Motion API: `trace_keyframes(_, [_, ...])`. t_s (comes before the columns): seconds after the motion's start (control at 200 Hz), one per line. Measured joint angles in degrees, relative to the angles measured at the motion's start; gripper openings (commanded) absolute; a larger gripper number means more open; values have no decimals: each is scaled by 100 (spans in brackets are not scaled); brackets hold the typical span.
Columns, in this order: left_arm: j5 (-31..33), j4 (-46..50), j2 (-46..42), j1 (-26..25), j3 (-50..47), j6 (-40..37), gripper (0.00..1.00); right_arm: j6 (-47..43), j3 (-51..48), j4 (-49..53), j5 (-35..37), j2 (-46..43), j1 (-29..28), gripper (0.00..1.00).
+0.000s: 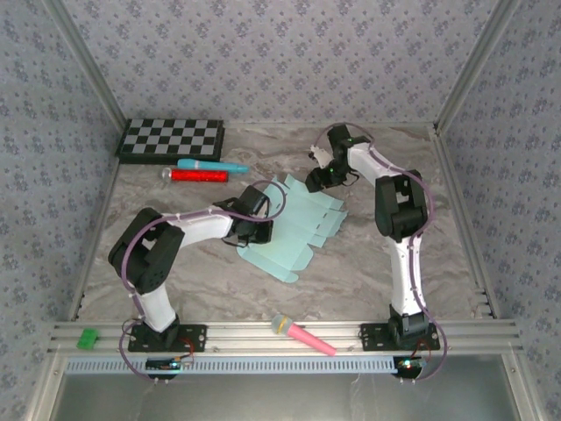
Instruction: Fold the paper box
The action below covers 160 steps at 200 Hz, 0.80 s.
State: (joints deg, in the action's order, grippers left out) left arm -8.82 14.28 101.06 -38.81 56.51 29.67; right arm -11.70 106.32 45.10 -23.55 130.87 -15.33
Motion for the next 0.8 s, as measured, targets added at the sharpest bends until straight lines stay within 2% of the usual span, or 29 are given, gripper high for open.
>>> trace_keyframes(0.37, [70,-2,0,-22,-2,24,0,-149,273,348,-208,234,22,51])
trace_keyframes(0.58, [70,0,0,-22,-2,24,0,-289,378,586,-452,236,22,47])
trace_keyframes(0.8, [92,2,0,-24,-2,22,0,-466,557,831,-588,236,37,37])
